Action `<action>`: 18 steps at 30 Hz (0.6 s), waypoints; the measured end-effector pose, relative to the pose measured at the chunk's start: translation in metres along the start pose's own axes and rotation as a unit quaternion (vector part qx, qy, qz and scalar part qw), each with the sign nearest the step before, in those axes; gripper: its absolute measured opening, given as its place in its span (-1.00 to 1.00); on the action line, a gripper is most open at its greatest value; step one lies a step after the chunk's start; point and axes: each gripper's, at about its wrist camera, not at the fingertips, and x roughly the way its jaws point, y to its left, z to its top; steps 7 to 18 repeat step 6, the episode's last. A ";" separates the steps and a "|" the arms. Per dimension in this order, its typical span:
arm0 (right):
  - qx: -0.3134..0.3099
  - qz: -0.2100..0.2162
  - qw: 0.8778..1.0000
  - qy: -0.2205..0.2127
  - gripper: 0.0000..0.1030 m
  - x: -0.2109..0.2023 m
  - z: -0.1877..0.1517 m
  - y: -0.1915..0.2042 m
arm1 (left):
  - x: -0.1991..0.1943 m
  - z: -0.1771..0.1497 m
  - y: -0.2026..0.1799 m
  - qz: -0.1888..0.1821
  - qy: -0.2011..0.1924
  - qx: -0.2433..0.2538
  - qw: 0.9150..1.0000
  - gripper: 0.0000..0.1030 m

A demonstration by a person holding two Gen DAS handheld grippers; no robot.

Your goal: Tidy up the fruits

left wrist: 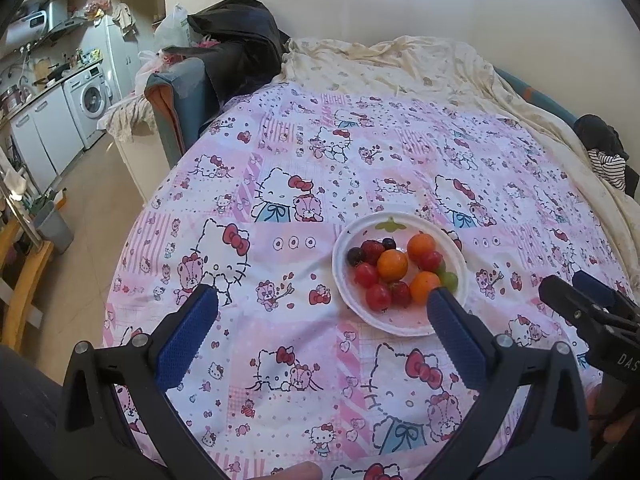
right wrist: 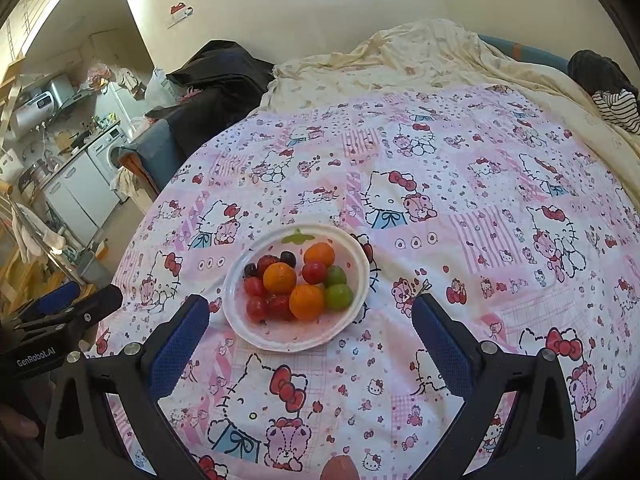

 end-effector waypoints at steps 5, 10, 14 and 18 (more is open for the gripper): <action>-0.001 -0.001 1.000 0.000 1.00 0.000 0.000 0.001 | 0.000 0.000 -0.002 0.000 -0.004 0.003 1.000 1.00; -0.001 -0.001 1.000 0.000 1.00 0.000 0.000 0.001 | 0.000 0.000 -0.003 0.002 -0.004 0.004 1.000 1.00; -0.001 -0.001 1.000 0.000 1.00 0.000 0.000 0.001 | 0.000 0.000 -0.003 0.002 -0.004 0.004 1.000 1.00; -0.001 -0.001 1.000 0.000 1.00 0.000 0.000 0.001 | 0.000 0.000 -0.003 0.002 -0.004 0.004 1.000 1.00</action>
